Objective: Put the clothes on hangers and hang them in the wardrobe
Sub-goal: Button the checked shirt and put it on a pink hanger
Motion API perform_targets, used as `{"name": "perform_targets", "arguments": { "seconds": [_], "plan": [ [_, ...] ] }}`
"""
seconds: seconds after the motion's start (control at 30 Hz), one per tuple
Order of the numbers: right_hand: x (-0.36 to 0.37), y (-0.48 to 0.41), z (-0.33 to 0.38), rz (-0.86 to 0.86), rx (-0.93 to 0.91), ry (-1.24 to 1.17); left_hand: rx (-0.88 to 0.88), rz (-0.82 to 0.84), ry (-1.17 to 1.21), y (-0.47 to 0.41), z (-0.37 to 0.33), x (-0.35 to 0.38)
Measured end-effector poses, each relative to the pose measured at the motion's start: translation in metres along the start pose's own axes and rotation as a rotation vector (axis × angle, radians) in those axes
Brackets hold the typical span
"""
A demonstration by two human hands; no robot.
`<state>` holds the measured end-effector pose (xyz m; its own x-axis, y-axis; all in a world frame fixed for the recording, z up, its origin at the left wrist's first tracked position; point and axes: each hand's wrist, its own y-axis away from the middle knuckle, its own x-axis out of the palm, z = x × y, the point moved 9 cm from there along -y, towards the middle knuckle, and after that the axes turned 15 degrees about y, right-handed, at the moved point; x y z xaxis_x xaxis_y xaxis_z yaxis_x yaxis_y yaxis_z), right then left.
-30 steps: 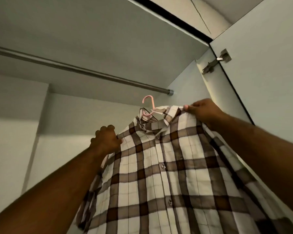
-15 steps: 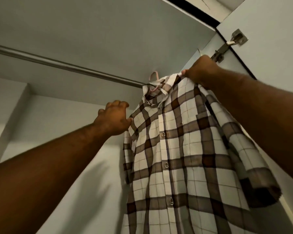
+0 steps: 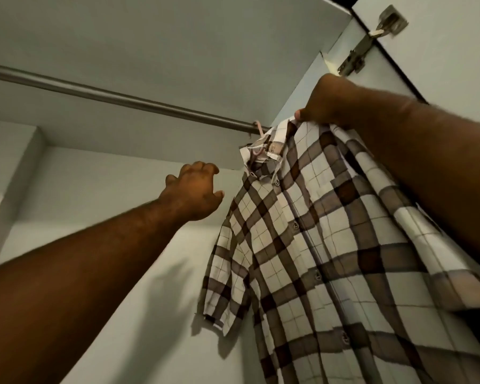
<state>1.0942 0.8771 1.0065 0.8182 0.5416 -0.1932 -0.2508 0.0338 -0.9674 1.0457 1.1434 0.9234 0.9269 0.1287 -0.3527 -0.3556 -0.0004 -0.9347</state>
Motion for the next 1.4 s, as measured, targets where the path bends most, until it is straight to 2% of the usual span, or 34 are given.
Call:
{"name": "perform_targets", "arguments": {
  "seconds": [0.13,0.37,0.57,0.77,0.93,1.2,1.4],
  "plan": [
    [-0.003,0.009,-0.007,0.008,0.020,-0.036,-0.008,0.015,-0.013,0.011,-0.003,-0.004],
    [-0.034,0.037,0.002,-0.097,-0.018,-0.032,-0.014,0.048,0.000,0.034,-0.003,-0.026],
    [-0.064,0.075,0.026,-0.167,-0.115,-0.042,0.002,0.067,0.041,0.065,-0.003,-0.054],
    [-0.067,0.132,0.030,-0.038,-0.099,-0.046,0.044,0.126,0.039,0.119,0.000,-0.076],
    [-0.055,0.204,0.018,0.178,-0.009,0.015,0.114,0.197,0.076,0.180,-0.002,-0.086],
    [-0.089,0.338,0.009,0.271,-0.129,0.005,0.238,0.218,0.256,0.285,-0.044,-0.092],
    [-0.122,0.480,-0.043,0.358,-0.194,-0.074,0.230,0.298,0.421,0.401,-0.103,-0.059]
  ]
}}
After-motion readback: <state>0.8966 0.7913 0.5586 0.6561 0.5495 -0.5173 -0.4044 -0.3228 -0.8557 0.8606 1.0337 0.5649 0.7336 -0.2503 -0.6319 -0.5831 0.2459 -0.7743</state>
